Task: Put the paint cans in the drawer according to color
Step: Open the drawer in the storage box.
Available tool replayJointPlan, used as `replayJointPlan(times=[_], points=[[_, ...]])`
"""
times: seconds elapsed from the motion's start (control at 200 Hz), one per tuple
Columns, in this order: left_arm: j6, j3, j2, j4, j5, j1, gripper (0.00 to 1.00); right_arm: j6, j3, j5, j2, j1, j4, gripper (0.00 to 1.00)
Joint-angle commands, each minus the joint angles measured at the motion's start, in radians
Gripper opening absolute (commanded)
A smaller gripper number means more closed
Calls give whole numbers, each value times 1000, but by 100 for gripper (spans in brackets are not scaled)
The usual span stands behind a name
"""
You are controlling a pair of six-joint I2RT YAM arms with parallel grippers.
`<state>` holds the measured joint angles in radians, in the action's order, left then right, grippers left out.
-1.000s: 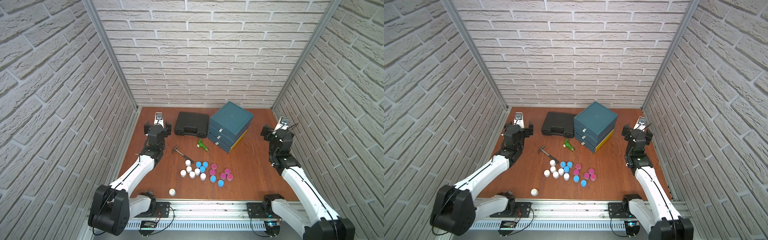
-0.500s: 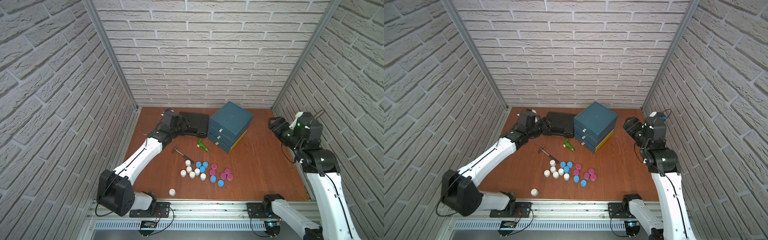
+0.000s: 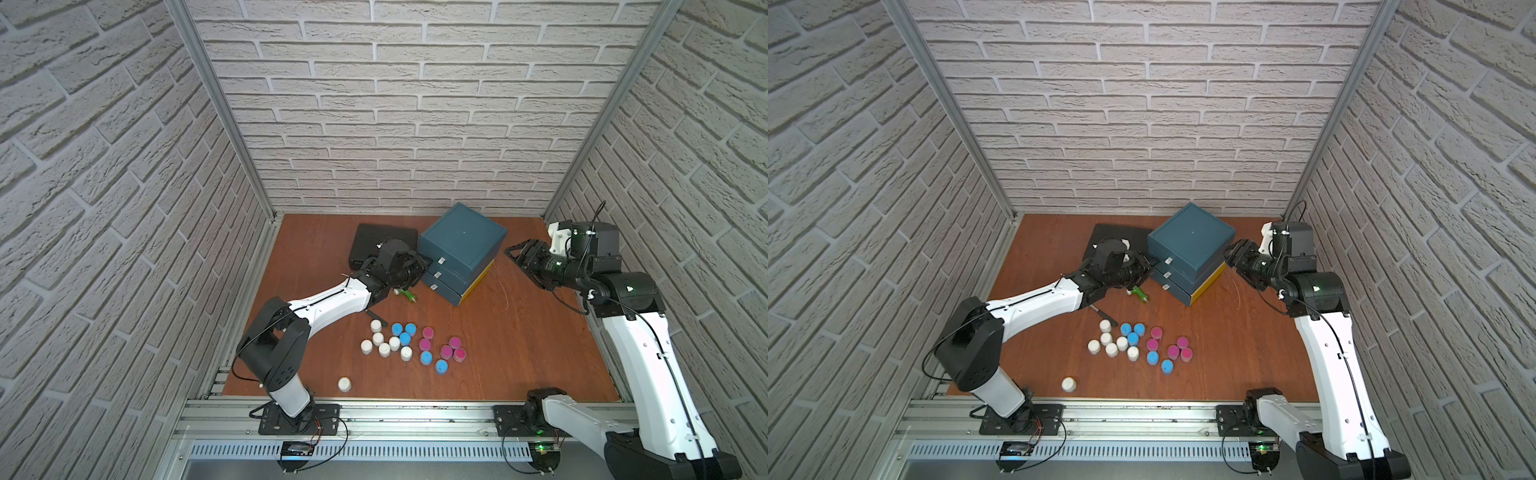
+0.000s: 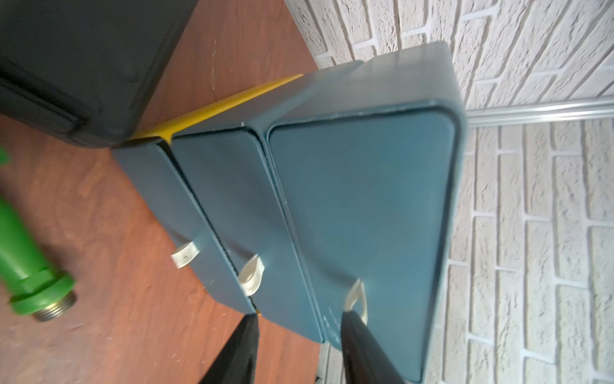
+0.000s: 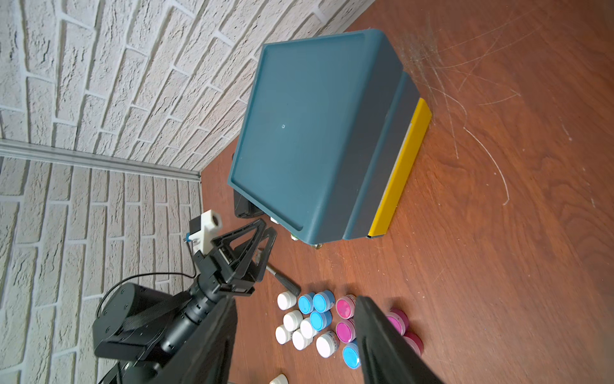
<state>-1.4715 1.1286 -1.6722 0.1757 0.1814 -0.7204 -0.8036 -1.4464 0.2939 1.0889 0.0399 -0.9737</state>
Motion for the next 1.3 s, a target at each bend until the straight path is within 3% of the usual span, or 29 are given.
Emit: replayJointPlan(times=[0.0, 0.615, 0.92, 1.02, 1.295], points=[[-71, 39, -32, 118, 6, -5, 44, 30, -18, 46, 11, 8, 18, 61], [-147, 50, -77, 168, -2, -59, 36, 30, 11, 81, 4, 9, 22, 56], [-119, 49, -79, 149, -25, -42, 23, 31, 21, 88, -10, 9, 21, 54], [-112, 41, -75, 149, -29, -40, 0, 29, 26, 90, -13, 9, 24, 52], [-69, -48, 53, 44, -32, -53, 0, 45, 30, 77, -19, 10, 3, 50]])
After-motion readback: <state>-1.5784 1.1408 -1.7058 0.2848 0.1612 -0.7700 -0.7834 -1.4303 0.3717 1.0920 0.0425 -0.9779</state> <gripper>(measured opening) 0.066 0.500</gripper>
